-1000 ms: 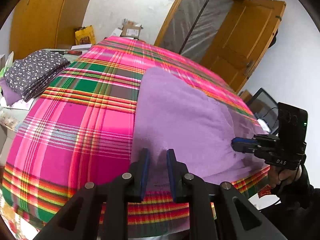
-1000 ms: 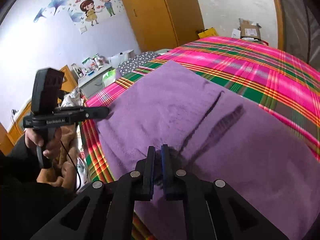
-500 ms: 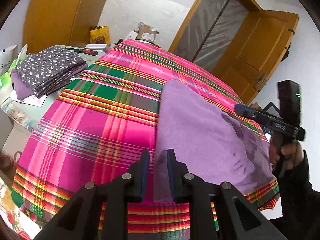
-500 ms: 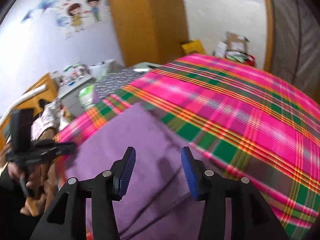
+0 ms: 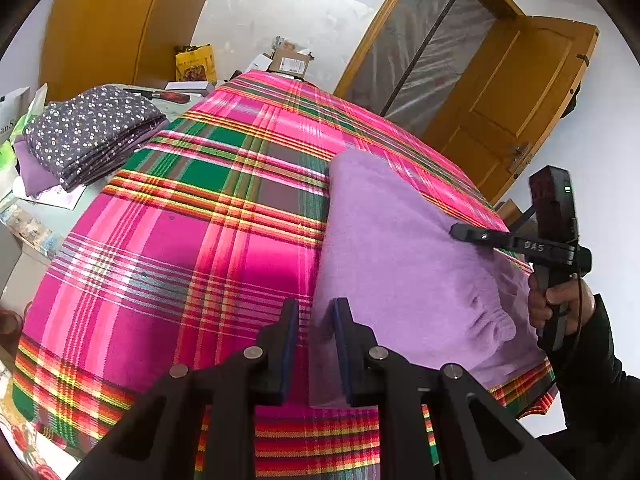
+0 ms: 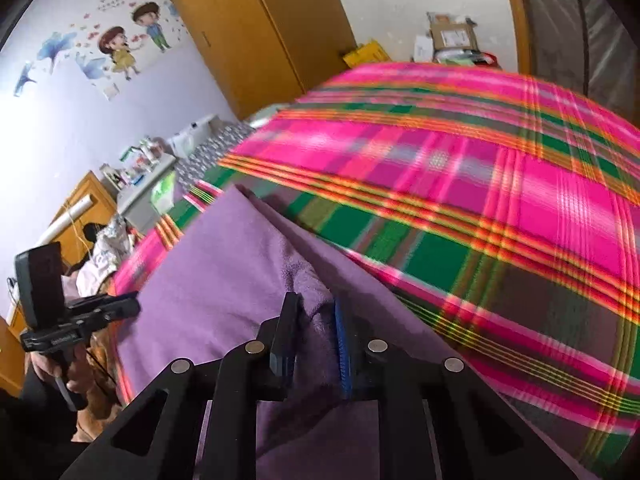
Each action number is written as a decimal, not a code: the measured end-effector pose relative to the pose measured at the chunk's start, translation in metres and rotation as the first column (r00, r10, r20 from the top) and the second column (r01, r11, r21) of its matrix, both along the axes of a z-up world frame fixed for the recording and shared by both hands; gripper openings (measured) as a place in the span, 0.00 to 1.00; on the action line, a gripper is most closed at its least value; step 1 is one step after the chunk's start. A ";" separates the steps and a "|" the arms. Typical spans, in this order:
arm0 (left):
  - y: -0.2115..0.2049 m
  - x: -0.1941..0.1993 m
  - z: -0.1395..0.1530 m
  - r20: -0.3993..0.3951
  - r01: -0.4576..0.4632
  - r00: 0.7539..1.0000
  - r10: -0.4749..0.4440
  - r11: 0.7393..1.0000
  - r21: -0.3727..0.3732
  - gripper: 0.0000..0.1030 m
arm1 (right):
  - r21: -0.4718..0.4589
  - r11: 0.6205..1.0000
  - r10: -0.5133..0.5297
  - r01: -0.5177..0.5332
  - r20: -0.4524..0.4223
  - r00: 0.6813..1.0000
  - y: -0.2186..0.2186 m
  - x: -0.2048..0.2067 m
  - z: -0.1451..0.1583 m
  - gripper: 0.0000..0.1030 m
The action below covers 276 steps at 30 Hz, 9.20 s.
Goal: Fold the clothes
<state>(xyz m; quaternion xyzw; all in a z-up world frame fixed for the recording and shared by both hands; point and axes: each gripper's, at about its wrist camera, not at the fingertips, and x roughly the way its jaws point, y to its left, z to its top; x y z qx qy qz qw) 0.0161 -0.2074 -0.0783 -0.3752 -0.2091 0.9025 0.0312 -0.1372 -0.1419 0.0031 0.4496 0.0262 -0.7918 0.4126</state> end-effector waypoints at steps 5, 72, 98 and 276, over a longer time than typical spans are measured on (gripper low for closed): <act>0.005 0.004 0.012 -0.036 0.003 0.999 -0.004 1.000 -0.018 0.17 | 0.000 1.000 -0.009 0.009 -0.089 0.996 -0.011 0.011 0.022 0.28; 0.034 -0.042 0.020 -0.019 0.033 0.999 -0.036 0.987 -0.158 0.17 | 0.072 0.997 0.024 -0.014 -0.138 0.990 -0.071 0.060 0.001 0.12; 0.051 -0.058 0.001 -0.022 0.062 0.997 -0.068 0.976 -0.209 0.33 | 0.065 0.998 0.019 -0.010 -0.149 0.989 -0.065 0.069 -0.006 0.12; 0.170 -0.052 0.022 -0.038 0.315 0.942 -0.335 0.914 -0.255 0.31 | -0.184 0.777 -0.620 0.603 -0.054 0.783 0.258 0.127 -0.006 0.49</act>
